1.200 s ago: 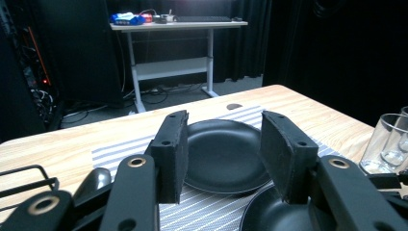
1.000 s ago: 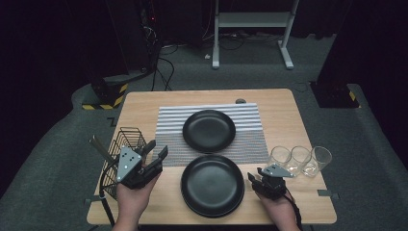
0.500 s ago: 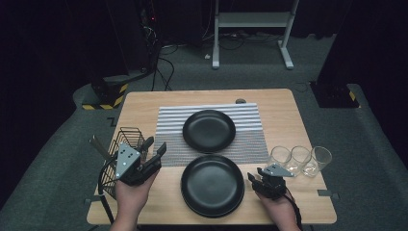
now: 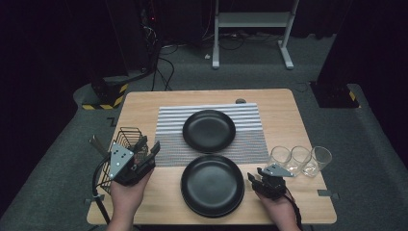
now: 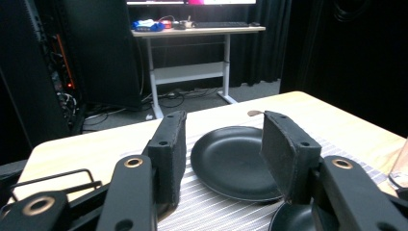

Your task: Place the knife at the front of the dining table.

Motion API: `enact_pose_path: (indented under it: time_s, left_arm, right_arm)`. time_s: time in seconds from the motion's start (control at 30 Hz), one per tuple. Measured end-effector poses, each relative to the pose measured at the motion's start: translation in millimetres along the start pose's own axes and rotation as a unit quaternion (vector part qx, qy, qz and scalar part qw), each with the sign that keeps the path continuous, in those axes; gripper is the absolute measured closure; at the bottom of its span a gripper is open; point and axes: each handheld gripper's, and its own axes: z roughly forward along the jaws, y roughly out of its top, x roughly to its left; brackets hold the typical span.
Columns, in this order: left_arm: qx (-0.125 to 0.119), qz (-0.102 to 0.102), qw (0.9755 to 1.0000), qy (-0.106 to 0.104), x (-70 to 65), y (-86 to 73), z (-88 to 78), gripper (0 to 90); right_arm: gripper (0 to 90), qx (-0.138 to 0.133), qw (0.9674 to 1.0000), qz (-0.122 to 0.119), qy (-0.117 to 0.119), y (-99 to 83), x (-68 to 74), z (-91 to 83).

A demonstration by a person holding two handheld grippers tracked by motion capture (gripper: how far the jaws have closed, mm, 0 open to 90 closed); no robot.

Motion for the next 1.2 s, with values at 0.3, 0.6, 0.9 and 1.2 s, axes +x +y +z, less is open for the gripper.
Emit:
enact_pose_path:
  time_s: [0.3, 0.6, 0.9, 1.2]
  left_arm:
    - [0.006, -0.001, 0.9999, 0.016, 6.8, -5.2, -3.1, 52.2]
    - [0.019, -0.001, 0.9994, 0.029, 10.9, -9.2, -5.0, 55.2]
    - [0.026, 0.005, 0.9988, 0.042, 11.5, -13.4, -6.0, 60.1]
    - [0.04, 0.008, 0.9974, 0.059, 12.4, -16.2, -4.6, 62.1]
  right_arm:
    - [52.3, 0.0, 1.0, 0.002, 0.001, 0.1, -0.2, 0.1]
    - [52.3, 0.001, 1.0, 0.005, 0.002, 0.0, -0.6, -0.2]
    - [52.4, 0.003, 1.0, 0.006, 0.002, 0.1, -0.7, 0.2]
    - [52.4, 0.002, 1.0, 0.006, 0.002, 0.1, -0.8, 0.2]
